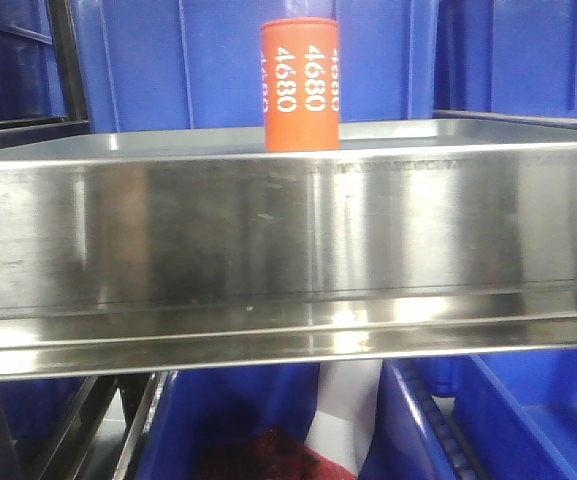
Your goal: Grab orange capacitor from left shelf to right conveyor
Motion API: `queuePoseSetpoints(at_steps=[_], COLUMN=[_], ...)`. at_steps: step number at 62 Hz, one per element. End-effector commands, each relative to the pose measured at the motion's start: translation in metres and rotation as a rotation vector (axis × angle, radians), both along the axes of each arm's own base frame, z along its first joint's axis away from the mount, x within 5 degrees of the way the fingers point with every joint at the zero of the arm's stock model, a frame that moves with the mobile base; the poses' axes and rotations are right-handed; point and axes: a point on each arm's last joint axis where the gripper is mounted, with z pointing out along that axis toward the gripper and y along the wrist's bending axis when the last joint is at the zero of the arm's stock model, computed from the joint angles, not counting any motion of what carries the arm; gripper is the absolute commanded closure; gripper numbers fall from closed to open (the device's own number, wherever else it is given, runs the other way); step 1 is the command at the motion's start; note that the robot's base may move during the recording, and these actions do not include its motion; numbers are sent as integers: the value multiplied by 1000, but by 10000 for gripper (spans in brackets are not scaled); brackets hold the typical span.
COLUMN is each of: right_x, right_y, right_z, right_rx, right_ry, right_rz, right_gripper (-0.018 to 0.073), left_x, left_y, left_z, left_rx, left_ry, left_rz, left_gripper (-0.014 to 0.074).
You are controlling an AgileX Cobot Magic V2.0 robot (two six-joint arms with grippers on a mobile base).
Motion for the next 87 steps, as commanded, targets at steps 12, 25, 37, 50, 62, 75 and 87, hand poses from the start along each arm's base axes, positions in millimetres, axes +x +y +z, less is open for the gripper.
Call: queuePoseSetpoints(at_steps=[12, 25, 37, 50, 62, 75, 87], right_x=[49, 97, 137, 181, 205, 220, 230], right_y=[10, 44, 92, 144, 174, 185, 192], right_z=[76, 82, 66, 28, -6, -29, -46], right_rx=[75, -6, -64, -112, -151, -174, -190], right_ry=[175, 359, 444, 554, 649, 724, 776], right_rz=[139, 362, 537, 618, 643, 635, 629], right_gripper=[-6, -14, -15, -31, -59, -57, -57], left_x=[0, 0, 0, 0, 0, 0, 0], left_y=[0, 0, 0, 0, 0, 0, 0], left_z=[1, 1, 1, 1, 1, 1, 1], left_rx=[-12, -12, -12, -12, -12, -12, -12], left_ry=[-75, -75, -75, -75, -75, -75, -75], left_rz=[-6, -6, -6, -6, -6, -6, -6], left_gripper=[722, 722, 722, 722, 722, 722, 722])
